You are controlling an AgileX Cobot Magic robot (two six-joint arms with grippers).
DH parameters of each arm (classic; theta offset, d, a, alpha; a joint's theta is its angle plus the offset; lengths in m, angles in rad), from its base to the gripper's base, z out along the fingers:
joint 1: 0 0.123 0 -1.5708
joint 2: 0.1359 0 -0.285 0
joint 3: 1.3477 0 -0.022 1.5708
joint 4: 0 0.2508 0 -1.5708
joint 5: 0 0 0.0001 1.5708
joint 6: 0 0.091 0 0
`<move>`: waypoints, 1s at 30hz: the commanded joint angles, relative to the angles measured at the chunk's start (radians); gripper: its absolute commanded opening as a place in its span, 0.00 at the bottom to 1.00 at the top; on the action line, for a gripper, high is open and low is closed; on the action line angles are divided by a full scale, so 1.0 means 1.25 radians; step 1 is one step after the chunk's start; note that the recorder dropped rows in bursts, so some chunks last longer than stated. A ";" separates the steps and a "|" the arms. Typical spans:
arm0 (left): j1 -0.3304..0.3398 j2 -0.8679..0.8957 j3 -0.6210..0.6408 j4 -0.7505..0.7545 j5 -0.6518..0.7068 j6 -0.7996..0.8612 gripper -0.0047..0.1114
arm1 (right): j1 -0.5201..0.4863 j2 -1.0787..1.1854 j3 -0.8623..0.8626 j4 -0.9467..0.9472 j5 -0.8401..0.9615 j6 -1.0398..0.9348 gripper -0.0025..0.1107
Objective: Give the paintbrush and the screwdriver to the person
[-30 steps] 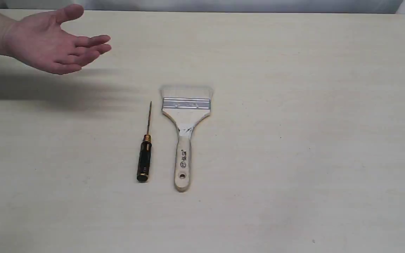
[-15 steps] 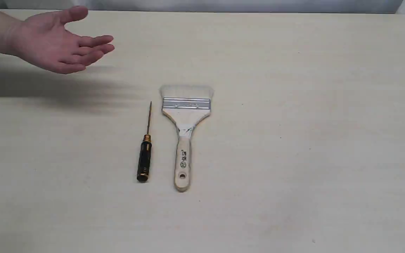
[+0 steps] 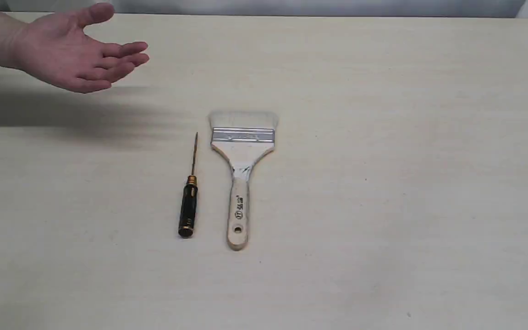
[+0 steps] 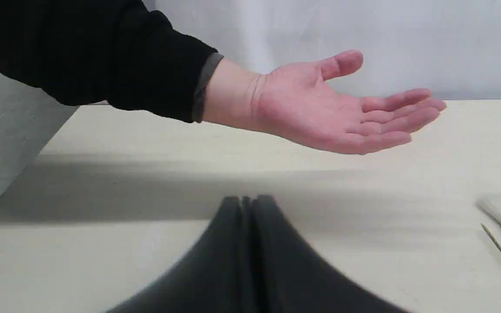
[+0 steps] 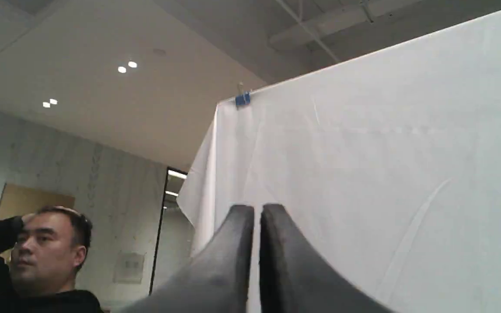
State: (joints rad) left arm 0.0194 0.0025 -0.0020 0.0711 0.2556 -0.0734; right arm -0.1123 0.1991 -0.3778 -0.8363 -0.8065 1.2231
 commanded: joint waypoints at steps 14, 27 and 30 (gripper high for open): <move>-0.007 -0.002 0.002 -0.002 -0.005 -0.002 0.04 | -0.001 0.271 -0.149 -0.494 0.016 0.410 0.06; -0.007 -0.002 0.002 -0.003 -0.003 -0.002 0.04 | -0.001 0.452 -0.237 -0.726 0.031 0.486 0.40; -0.007 -0.002 0.002 -0.003 -0.005 -0.002 0.04 | -0.001 0.475 -0.235 -0.726 0.033 0.434 0.40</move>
State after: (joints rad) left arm 0.0194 0.0025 -0.0020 0.0711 0.2556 -0.0734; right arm -0.1123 0.7816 -0.6663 -1.7410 -0.7744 1.8001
